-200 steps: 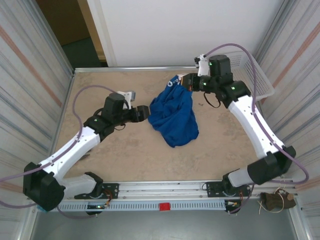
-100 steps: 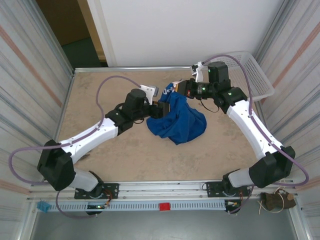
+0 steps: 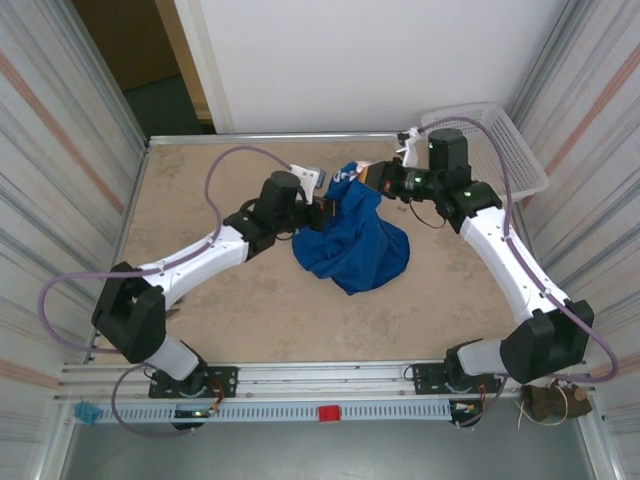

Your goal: Fold the inside-out t-shirt

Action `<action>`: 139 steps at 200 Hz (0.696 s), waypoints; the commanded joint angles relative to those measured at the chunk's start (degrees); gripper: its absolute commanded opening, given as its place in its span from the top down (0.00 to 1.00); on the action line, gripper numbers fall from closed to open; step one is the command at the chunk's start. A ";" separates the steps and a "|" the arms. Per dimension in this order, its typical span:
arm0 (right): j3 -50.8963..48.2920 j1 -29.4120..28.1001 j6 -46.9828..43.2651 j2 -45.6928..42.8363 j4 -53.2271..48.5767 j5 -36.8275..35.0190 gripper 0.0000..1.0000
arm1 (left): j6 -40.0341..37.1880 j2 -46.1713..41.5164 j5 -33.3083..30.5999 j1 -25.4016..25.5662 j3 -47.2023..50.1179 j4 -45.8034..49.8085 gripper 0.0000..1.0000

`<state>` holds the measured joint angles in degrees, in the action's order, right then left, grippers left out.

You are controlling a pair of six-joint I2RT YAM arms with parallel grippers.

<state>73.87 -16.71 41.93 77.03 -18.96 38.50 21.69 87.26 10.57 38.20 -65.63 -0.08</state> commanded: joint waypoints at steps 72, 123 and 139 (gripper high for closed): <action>-4.81 0.72 -7.93 -7.36 -5.72 -18.05 0.44 | 14.19 -8.04 31.52 -9.45 -15.23 5.95 1.00; -5.90 -16.58 -13.12 -13.74 -4.79 -31.46 0.41 | 16.38 -7.50 35.03 -9.54 -15.63 3.90 1.00; -7.19 -16.58 -12.86 -12.00 -4.35 -32.17 0.39 | 16.08 -8.38 35.22 -9.54 -15.50 3.96 1.00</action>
<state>68.10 -32.84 31.81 61.21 -22.55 13.61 36.75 80.47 42.28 28.60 -79.59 5.78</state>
